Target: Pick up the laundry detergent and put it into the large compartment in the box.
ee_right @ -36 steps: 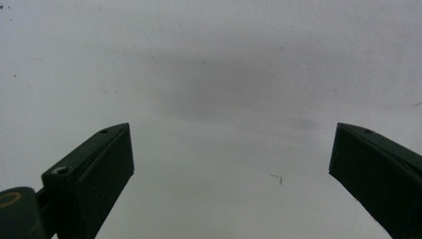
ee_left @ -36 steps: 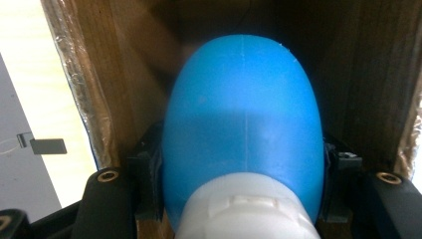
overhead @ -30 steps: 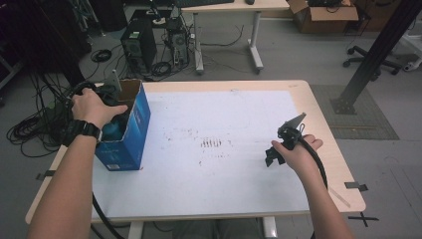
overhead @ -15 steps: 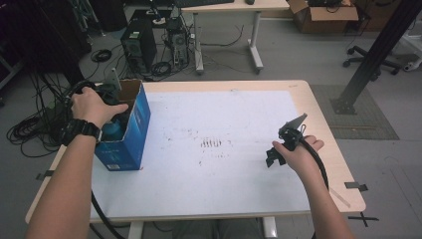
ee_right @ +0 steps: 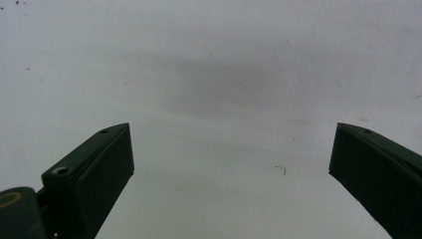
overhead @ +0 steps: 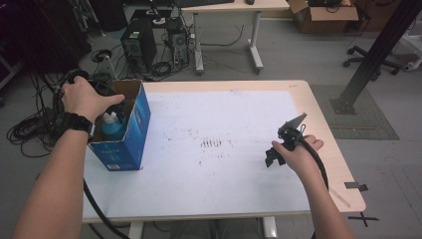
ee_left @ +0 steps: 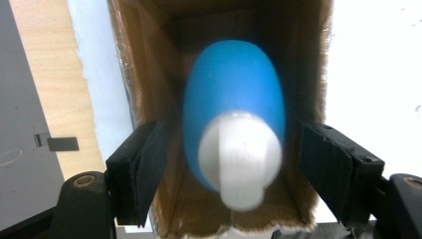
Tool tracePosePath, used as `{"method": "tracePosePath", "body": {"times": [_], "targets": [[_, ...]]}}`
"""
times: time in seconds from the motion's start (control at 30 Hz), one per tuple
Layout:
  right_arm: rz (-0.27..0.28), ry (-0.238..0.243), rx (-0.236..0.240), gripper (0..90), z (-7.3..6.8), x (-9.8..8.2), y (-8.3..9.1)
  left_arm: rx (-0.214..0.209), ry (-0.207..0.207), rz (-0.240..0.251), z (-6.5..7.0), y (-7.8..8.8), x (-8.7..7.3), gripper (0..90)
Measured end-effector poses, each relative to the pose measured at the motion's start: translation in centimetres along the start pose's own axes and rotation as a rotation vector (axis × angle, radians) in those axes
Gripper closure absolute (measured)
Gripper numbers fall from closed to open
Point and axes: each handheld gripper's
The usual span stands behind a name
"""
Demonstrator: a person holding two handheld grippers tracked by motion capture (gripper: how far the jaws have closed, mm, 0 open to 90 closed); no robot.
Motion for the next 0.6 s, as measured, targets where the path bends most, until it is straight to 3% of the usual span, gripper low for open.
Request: {"method": "tracePosePath", "body": {"times": [0.17, 0.6], "targets": [[0.011, 0.002, 0.000, 3.9, 0.0, 0.0, 0.4, -0.011, -0.018, 0.023, 0.8, 1.7, -0.1, 21.9], [0.023, 0.001, 0.002, 3.9, 0.3, -0.5, 1.1, -0.053, -0.099, 0.057, 5.5, 3.7, -0.4, 9.9]]}}
Point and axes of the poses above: each handheld gripper's, and its own axes: y roughly backward along the jaws, x roughly out of its top, z roughly to its right, and after that the axes turned 8 degrees about y, right-handed
